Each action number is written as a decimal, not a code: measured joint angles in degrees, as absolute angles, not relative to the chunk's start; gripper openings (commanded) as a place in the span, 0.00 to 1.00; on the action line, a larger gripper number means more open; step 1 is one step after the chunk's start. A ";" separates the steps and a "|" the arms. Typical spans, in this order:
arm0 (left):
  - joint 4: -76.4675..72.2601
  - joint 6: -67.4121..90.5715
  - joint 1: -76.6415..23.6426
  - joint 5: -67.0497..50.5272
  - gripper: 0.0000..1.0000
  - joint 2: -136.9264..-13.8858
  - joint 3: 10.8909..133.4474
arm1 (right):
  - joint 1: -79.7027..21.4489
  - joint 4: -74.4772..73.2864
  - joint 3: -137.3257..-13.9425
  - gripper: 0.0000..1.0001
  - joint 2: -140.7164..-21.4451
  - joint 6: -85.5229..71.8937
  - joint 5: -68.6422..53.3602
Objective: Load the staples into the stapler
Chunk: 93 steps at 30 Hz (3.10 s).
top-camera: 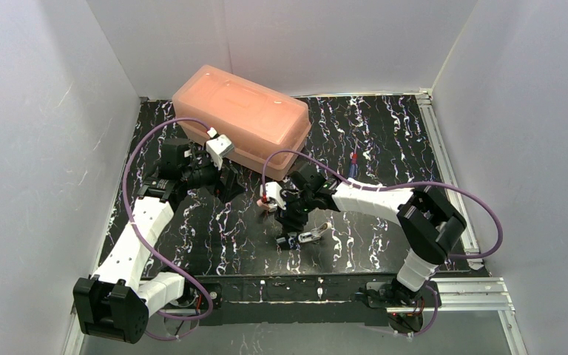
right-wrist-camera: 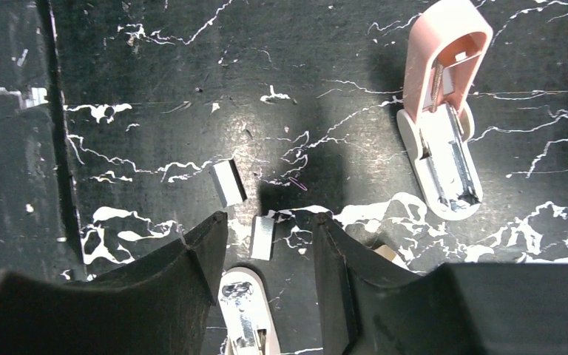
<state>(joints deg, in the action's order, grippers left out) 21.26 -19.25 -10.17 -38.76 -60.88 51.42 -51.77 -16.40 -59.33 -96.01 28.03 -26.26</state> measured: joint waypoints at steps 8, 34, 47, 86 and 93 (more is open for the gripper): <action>21.04 -19.25 -9.80 -38.83 0.83 -60.82 51.40 | -51.88 -16.45 -55.55 0.62 -93.23 30.04 -23.81; 20.95 -19.29 -9.54 -39.92 0.83 -60.82 51.37 | -55.64 -10.76 -50.39 0.44 -94.11 28.51 -14.94; 20.62 -20.32 -9.54 -39.94 0.83 -60.82 51.37 | -55.64 -9.52 -49.58 0.15 -93.41 29.45 -16.53; 65.21 -72.12 -26.89 -62.08 0.55 -78.74 90.85 | -36.27 -14.17 -77.03 0.14 -90.94 -1.58 -71.48; 66.08 -74.19 -29.36 -59.59 0.44 -79.35 90.94 | -35.46 -3.88 -72.27 0.14 -90.83 -12.21 -73.36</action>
